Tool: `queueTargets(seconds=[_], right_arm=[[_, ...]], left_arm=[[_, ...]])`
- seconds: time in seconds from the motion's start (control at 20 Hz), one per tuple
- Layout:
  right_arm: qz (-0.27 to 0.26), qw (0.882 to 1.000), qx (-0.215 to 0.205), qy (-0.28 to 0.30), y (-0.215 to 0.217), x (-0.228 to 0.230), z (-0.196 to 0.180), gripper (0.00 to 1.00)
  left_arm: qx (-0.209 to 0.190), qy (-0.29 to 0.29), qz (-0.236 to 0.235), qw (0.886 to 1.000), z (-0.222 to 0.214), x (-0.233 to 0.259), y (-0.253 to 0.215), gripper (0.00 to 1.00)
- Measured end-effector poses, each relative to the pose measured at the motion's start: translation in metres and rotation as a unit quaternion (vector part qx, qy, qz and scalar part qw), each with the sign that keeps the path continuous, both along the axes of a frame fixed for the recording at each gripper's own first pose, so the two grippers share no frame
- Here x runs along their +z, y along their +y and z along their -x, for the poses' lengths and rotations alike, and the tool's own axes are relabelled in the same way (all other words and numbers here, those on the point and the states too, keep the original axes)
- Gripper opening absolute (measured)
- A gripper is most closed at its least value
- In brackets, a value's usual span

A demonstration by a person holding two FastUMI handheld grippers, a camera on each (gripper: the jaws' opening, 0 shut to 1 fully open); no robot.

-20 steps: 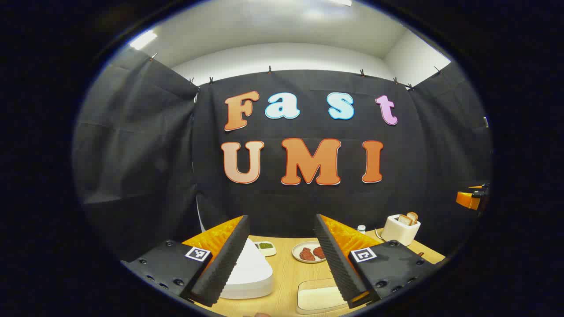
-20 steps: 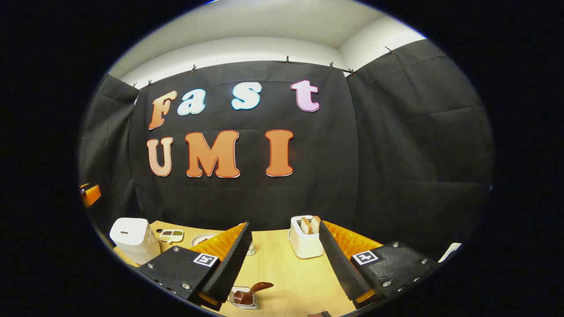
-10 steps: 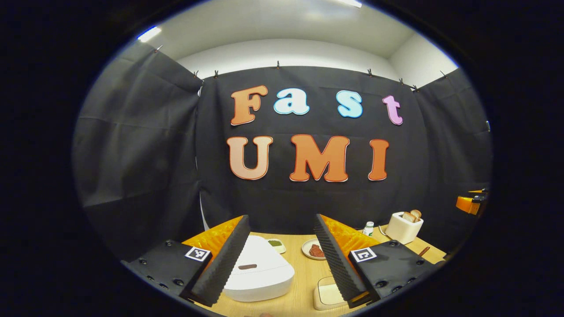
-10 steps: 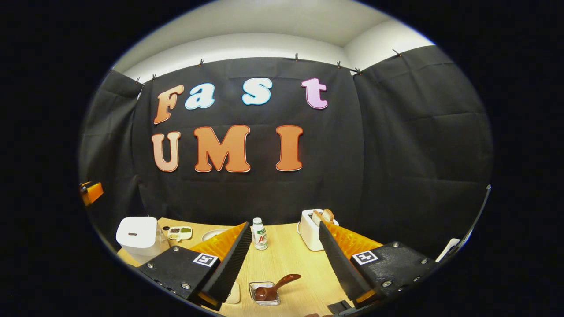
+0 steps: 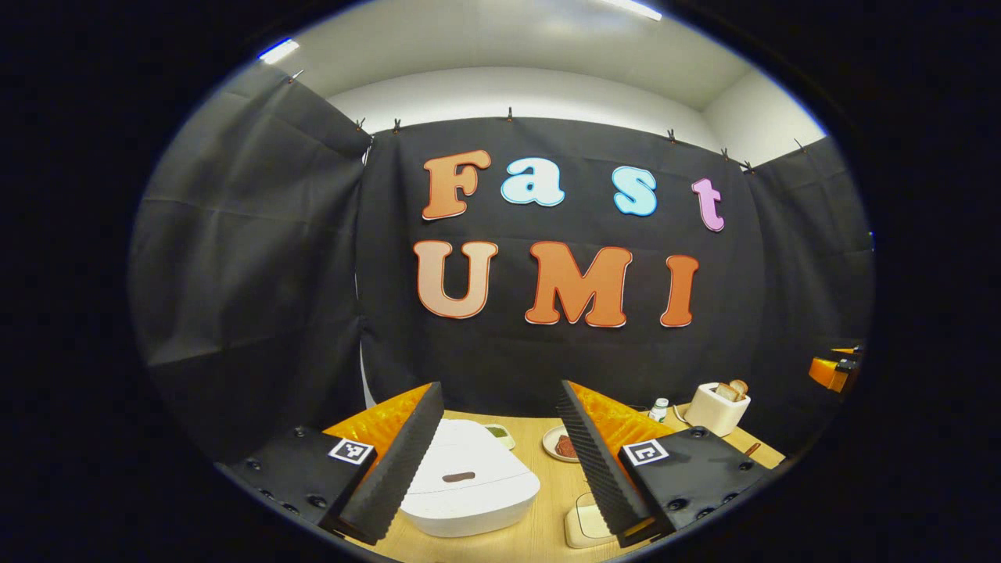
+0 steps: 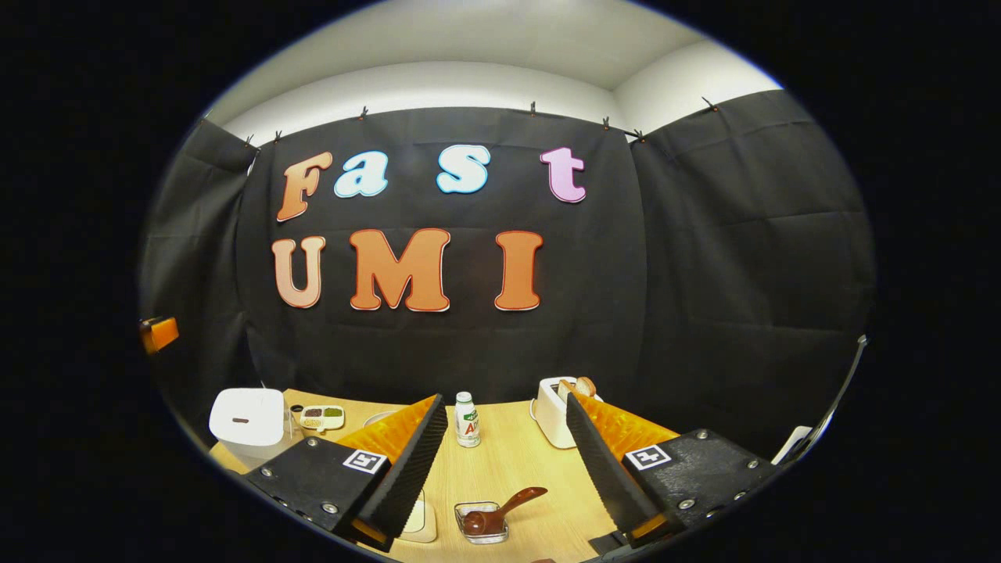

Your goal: Close the left gripper, press the button to open the rice cooker; take a wooden spoon from the chopstick holder with the right hand, scoop a spoonful of rice and pour it into the rice cooker, then put the wooden spoon back into the chopstick holder.

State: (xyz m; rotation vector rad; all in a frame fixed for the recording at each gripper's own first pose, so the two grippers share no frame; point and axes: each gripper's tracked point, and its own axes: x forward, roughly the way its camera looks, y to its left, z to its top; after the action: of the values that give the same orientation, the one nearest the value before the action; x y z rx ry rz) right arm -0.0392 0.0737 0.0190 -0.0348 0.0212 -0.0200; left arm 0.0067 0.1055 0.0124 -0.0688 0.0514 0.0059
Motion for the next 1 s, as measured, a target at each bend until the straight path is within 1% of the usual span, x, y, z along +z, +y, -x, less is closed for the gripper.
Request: queueTargets(seconds=[0.2,0.3,0.45,0.5,0.55,0.6,0.65,0.7,0.75,0.8,1.0], right_arm=[[0.002,1.000,0.004,0.000,0.004,0.004,0.000,0.95],[0.003,1.000,0.006,0.000,0.004,0.005,-0.001,0.95],[0.006,1.000,0.010,0.004,0.007,0.001,-0.004,0.95],[0.006,1.000,0.010,0.007,0.006,0.000,-0.005,0.95],[0.005,1.000,0.009,0.008,0.006,0.000,-0.006,0.95],[0.004,1.000,0.009,0.009,0.007,-0.002,-0.007,0.95],[0.003,1.000,0.011,0.011,0.008,-0.004,-0.009,0.95],[0.002,1.000,0.012,0.013,0.010,-0.005,-0.009,0.95],[0.002,1.000,0.013,0.014,0.011,-0.006,-0.010,1.00],[0.003,1.000,0.013,0.014,0.011,-0.006,-0.011,0.95],[0.001,1.000,0.017,0.013,0.017,-0.006,-0.014,0.95]], left_arm=[[0.006,0.017,0.002,1.000,-0.003,-0.004,0.010,0.99],[0.015,0.017,-0.002,1.000,-0.002,-0.003,0.018,0.78],[0.036,0.015,-0.031,0.999,-0.007,-0.002,0.030,0.46],[0.044,0.016,-0.042,0.998,-0.007,-0.002,0.035,0.26],[0.042,0.025,-0.044,0.998,-0.009,-0.007,0.034,0.17],[0.033,0.033,-0.040,0.998,-0.014,-0.014,0.029,0.05],[0.021,0.036,-0.024,0.999,-0.028,-0.025,0.027,0.08],[0.018,0.041,-0.015,0.999,-0.012,-0.012,0.021,0.05],[0.014,0.045,-0.013,0.999,-0.013,-0.015,0.023,0.04],[0.011,0.049,-0.016,0.999,-0.015,-0.017,0.024,0.04],[-0.007,0.078,-0.018,0.997,-0.027,-0.024,0.023,0.04]])
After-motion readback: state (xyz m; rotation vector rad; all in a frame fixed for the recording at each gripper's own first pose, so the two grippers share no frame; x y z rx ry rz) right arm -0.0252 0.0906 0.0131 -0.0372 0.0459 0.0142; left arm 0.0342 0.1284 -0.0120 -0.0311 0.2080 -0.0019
